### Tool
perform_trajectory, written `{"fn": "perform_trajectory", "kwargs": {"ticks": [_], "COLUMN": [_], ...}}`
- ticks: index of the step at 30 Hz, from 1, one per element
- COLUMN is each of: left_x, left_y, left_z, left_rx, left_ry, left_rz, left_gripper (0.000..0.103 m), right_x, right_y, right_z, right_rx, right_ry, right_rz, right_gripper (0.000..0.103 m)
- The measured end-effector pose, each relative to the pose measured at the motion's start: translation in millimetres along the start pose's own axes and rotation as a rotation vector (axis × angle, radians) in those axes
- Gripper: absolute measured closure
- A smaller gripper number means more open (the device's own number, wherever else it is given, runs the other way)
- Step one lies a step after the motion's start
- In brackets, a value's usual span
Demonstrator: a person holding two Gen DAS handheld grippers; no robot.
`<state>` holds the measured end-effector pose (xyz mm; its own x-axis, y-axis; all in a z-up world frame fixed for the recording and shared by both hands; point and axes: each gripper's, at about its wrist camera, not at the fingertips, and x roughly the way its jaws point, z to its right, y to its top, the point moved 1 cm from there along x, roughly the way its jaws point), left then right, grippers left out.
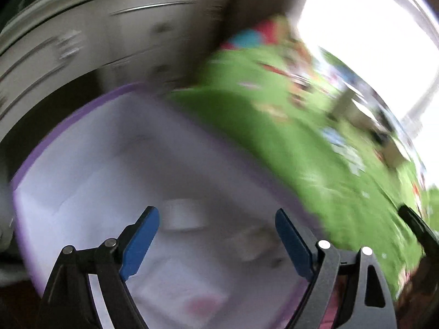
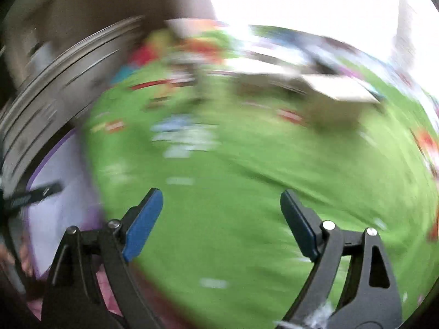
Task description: Organize rigid objects
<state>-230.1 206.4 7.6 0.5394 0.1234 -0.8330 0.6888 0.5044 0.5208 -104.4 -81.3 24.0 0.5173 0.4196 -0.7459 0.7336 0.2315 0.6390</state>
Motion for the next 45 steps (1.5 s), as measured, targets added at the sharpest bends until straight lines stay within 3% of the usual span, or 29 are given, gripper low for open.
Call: {"fn": "perform_trajectory", "kwargs": {"ticks": [3,4,5,6,8,9,13,16,19,22,24,27,30,32,34,36,39,42,43,45], "left_x": [23,32,39,43,54,56,60,76,84,84,83,81,80,81,80,81,83,89,91,99], "left_y": [12,16,19,22,28,30,31,30,31,30,28,27,23,25,25,26,31,41,45,58], "left_z": [64,85,104,119,153,165,212,219,208,199,194,186,188,192,190,190,192,194,195,197], "left_rx": [0.129,0.163,0.189,0.217,0.271,0.281,0.433,0.47,0.406,0.422,0.436,0.449,0.449,0.445,0.442,0.443,0.449,0.466,0.47,0.464], "left_ry": [-0.105,-0.085,0.004,0.006,-0.094,-0.102,-0.038,-0.003,-0.063,-0.091,-0.108,-0.129,-0.132,-0.126,-0.124,-0.123,-0.119,-0.116,-0.113,-0.109], "left_rz": [-0.032,-0.045,-0.009,0.024,-0.044,-0.059,0.019,0.02,0.027,0.096,0.116,0.144,0.159,0.155,0.151,0.139,0.105,0.066,0.056,0.029], "left_gripper": [0.012,0.001,0.0,0.0,0.0,0.0,0.0,0.0,0.0,0.0,0.0,0.0,0.0,0.0,0.0,0.0,0.0,0.0,0.0,0.0], "right_x": [7,8,7,9,17,20,37,49,70,93,101,82,62,49,38,38,68,80,79,77], "right_y": [2,4,9,17,32,37,62,84,108,138,143,127,105,91,84,83,97,104,105,105], "right_z": [64,83,94,105,122,129,150,153,152,137,125,117,117,119,120,119,112,122,124,127], "right_rx": [0.178,0.244,0.29,0.351,0.482,0.551,0.798,0.905,0.972,0.834,0.688,0.511,0.295,0.164,0.115,0.072,0.024,0.041,0.058,0.086], "right_ry": [-0.052,-0.041,-0.01,-0.001,0.045,0.076,0.105,0.028,-0.117,-0.294,-0.335,-0.236,-0.232,-0.226,-0.178,-0.166,-0.19,-0.211,-0.209,-0.276], "right_rz": [-0.021,-0.02,0.007,0.003,0.0,0.016,0.056,0.074,0.02,-0.092,-0.133,-0.063,-0.11,-0.114,-0.1,-0.113,-0.127,-0.114,-0.103,-0.072], "right_gripper": [0.013,0.013,0.012,0.011,0.011,0.011,0.01,0.008,0.005,0.0,0.002,0.007,0.015,0.016,0.016,0.009,0.002,0.003,0.006,0.047]}}
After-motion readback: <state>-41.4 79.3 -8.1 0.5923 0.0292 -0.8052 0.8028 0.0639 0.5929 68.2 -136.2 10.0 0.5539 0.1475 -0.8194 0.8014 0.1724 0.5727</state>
